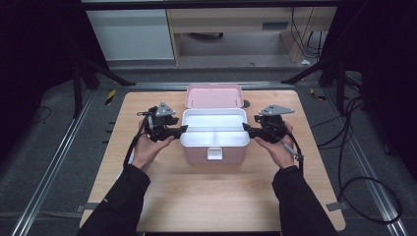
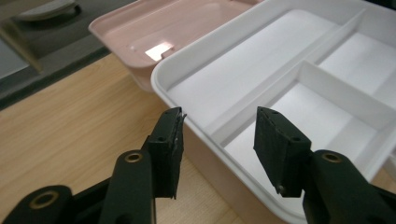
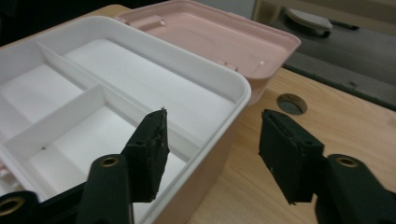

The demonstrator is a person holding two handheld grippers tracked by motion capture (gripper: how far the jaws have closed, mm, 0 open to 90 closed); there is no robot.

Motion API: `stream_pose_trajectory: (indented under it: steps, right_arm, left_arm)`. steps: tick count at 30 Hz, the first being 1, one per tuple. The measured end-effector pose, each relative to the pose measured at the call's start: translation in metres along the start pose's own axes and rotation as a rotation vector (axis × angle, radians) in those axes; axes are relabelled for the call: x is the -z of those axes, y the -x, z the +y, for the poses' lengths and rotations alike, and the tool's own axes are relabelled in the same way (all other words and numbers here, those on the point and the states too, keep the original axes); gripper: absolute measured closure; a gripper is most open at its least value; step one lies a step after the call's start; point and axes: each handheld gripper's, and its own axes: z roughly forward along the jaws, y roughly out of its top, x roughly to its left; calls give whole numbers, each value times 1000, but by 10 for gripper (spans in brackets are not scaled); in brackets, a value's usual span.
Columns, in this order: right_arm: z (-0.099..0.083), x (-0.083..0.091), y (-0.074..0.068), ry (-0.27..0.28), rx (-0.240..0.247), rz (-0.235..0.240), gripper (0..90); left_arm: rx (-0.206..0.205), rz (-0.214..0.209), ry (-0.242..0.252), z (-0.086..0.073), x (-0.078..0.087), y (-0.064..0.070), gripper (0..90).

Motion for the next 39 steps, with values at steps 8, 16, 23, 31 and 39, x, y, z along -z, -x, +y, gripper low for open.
stream_pose_trajectory:
  steps: [8,16,23,31,39]
  right_arm:
    - [28,3,14,-30,170,155,371]
    - [41,-15,22,-105,331,302,379]
    - [45,-31,20,-183,423,361,438]
    - [43,-46,14,-285,495,382,498]
    - [38,-56,11,-341,519,385,584]
  left_arm:
    - [-96,-167,-33,20,0,-22,485]
    - [-239,-250,-178,31,-17,-34,497]
    - [-291,-269,-223,31,-33,-32,579]
    - [-354,-281,-285,35,-50,-22,633]
    - [-411,-286,-363,41,-60,-19,625]
